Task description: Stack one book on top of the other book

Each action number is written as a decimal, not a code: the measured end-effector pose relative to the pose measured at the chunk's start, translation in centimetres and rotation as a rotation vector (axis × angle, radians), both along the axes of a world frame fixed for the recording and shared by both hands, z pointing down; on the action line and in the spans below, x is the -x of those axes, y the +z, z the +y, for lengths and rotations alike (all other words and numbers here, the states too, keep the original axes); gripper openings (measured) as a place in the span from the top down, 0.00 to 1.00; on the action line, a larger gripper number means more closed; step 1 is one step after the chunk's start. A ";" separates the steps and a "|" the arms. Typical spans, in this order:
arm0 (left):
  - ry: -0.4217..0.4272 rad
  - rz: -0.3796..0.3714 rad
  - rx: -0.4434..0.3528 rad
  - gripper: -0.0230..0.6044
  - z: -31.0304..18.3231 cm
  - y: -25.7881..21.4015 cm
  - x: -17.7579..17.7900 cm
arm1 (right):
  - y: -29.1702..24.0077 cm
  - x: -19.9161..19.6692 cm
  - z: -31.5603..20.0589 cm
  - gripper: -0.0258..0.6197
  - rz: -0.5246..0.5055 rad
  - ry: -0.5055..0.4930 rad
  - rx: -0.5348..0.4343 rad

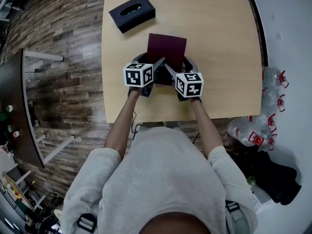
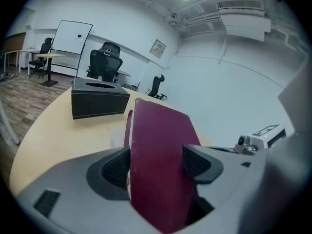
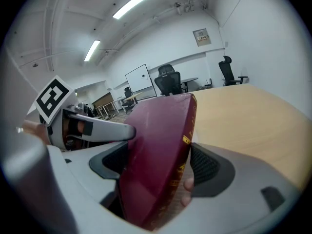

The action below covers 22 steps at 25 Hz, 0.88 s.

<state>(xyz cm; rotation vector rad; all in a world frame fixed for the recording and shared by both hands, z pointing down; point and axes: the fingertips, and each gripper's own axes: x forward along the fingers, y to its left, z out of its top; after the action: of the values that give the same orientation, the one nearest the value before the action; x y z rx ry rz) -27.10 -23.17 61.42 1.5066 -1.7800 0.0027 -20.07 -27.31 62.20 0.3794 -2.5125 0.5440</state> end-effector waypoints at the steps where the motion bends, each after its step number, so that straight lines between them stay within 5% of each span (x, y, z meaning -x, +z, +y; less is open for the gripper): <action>1: -0.004 0.007 0.002 0.42 0.0 0.2 0.1 | 0.1 0.1 0.0 0.34 0.003 0.000 0.005; 22: -0.007 0.003 0.094 0.48 -0.8 3.4 1.0 | 3.4 0.4 -0.6 0.34 0.078 0.036 0.173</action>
<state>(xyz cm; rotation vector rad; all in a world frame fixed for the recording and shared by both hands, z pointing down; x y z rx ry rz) -28.13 -23.94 64.83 1.4324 -1.7585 0.0795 -20.46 -27.95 65.58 0.3735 -2.3665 0.7398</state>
